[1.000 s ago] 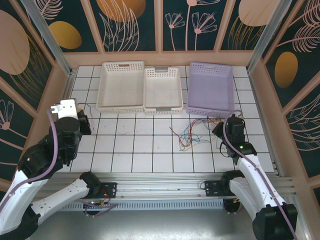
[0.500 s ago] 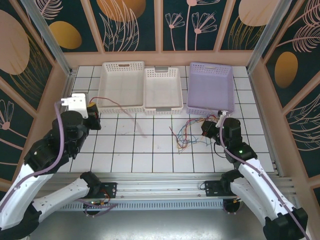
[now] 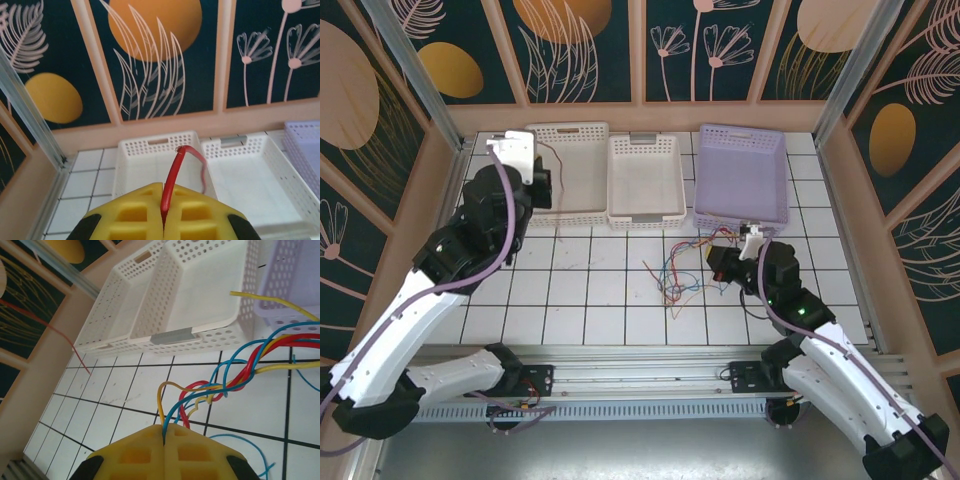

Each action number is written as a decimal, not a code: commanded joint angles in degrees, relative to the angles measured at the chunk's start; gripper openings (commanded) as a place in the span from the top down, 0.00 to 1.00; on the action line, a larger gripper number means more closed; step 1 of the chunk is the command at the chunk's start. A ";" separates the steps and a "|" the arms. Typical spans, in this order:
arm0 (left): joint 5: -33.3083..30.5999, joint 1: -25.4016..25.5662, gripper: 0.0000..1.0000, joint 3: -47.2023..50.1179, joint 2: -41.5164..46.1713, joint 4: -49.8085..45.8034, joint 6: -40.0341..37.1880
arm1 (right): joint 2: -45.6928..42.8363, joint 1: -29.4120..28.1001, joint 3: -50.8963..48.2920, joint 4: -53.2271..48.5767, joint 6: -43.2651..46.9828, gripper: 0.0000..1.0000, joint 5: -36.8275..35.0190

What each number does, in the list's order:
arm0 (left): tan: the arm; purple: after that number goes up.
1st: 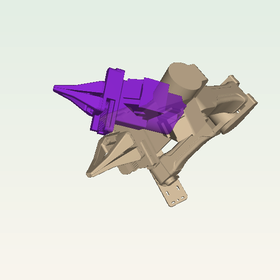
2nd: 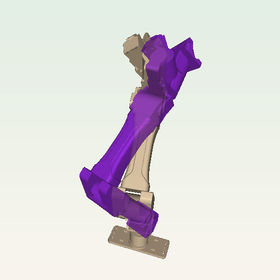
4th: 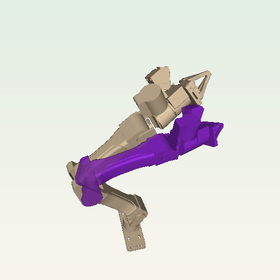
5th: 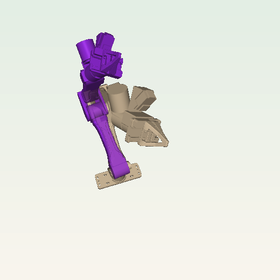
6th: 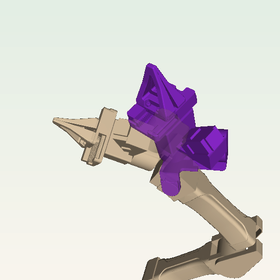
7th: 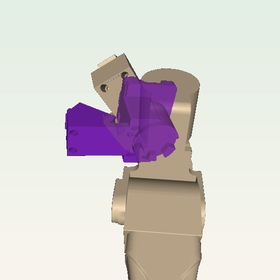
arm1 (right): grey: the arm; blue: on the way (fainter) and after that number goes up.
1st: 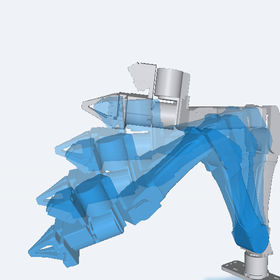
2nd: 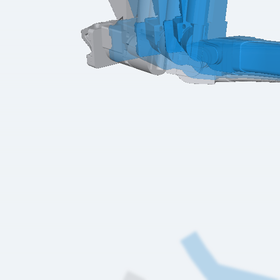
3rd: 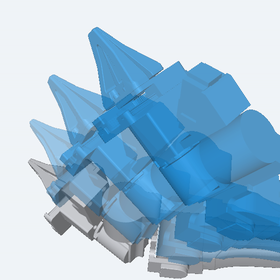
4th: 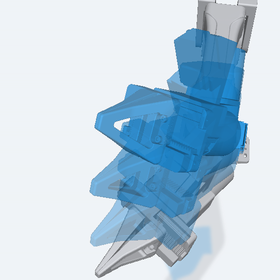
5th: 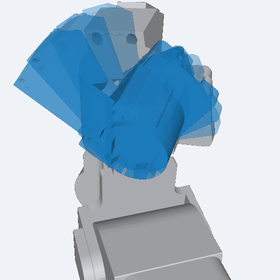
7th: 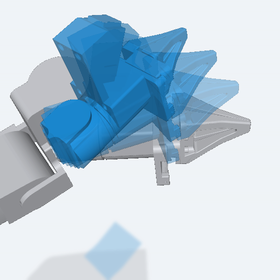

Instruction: Untangle the cables

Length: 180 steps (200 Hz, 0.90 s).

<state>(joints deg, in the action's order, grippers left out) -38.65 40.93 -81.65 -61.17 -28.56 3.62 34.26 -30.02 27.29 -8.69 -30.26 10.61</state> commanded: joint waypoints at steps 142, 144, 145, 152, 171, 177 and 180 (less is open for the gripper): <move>4.74 -19.69 1.00 -1.36 -23.26 19.74 1.19 | 5.03 -18.26 2.44 8.25 3.18 1.00 -8.01; 4.80 -19.84 1.00 -1.05 -23.40 19.94 1.43 | 5.07 -18.35 2.42 8.20 3.19 1.00 -8.03; 4.81 -19.97 1.00 -0.92 -23.48 20.03 1.54 | 5.05 -18.42 2.47 8.23 3.19 1.00 -8.04; 4.90 -20.51 1.00 0.15 -23.98 20.72 2.07 | 4.98 -18.75 2.59 8.10 3.19 1.00 -8.29; 4.60 -21.53 1.00 2.43 -25.09 22.43 2.66 | 5.07 -19.52 2.76 7.99 3.45 1.00 -8.65; 4.12 -21.66 1.00 2.93 -25.30 22.78 2.99 | 5.08 -19.78 2.83 7.80 3.50 1.00 -8.97; 3.90 -21.85 1.00 3.23 -25.39 22.96 3.17 | 5.03 -19.94 2.92 7.75 3.54 1.00 -9.10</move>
<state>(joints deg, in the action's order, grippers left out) -34.50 19.94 -80.12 -86.13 -10.24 3.97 39.44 -48.71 27.81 -2.76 -28.32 3.29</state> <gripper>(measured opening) 0.060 0.044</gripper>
